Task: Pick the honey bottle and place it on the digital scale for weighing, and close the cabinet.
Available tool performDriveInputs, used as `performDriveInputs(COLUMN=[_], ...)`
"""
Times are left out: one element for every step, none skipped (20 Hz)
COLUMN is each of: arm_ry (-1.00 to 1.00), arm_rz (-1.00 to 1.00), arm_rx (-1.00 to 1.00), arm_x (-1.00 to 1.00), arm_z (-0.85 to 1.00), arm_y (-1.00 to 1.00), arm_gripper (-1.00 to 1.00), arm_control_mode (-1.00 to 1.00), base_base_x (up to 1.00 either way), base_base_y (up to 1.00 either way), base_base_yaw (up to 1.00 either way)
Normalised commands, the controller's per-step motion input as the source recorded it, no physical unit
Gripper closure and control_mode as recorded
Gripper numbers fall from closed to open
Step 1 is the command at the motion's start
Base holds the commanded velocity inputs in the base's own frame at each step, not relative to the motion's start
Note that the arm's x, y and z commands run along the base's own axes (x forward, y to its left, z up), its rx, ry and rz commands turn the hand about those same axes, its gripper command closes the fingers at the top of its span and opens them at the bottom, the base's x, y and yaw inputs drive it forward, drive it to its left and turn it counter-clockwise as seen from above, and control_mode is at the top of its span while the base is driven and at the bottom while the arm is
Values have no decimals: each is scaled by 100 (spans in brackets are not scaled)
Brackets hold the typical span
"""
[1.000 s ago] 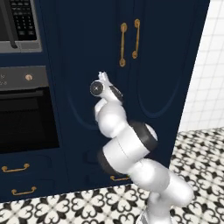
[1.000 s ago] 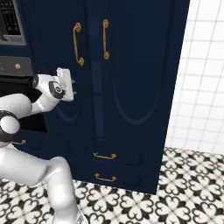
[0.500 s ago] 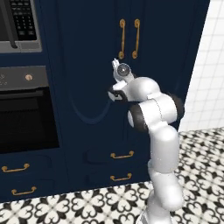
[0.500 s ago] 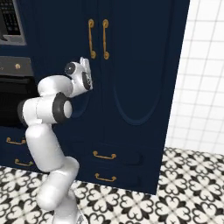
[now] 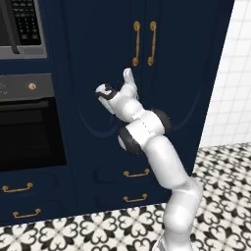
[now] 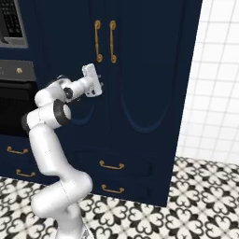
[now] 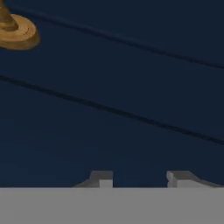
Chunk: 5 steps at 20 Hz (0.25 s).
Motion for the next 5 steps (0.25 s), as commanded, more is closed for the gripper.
performDriveInputs(arm_ry=[-16,-15,0,7,8], arm_rz=[20,22,13,5,2], arm_rx=[0,0,17,15,14], arm_x=[47,0,-24,-38,-39], arm_z=[-55,-25,0,9,25], arm_y=[-54,-47,-54,-38,-39], arm_gripper=[-100,-100,-100,-100,-100], arm_control_mode=[-100,-100,-100,-100,-100], base_base_x=[0,0,0,0,0], base_base_y=[0,0,0,0,0], base_base_yaw=[0,0,0,0,0])
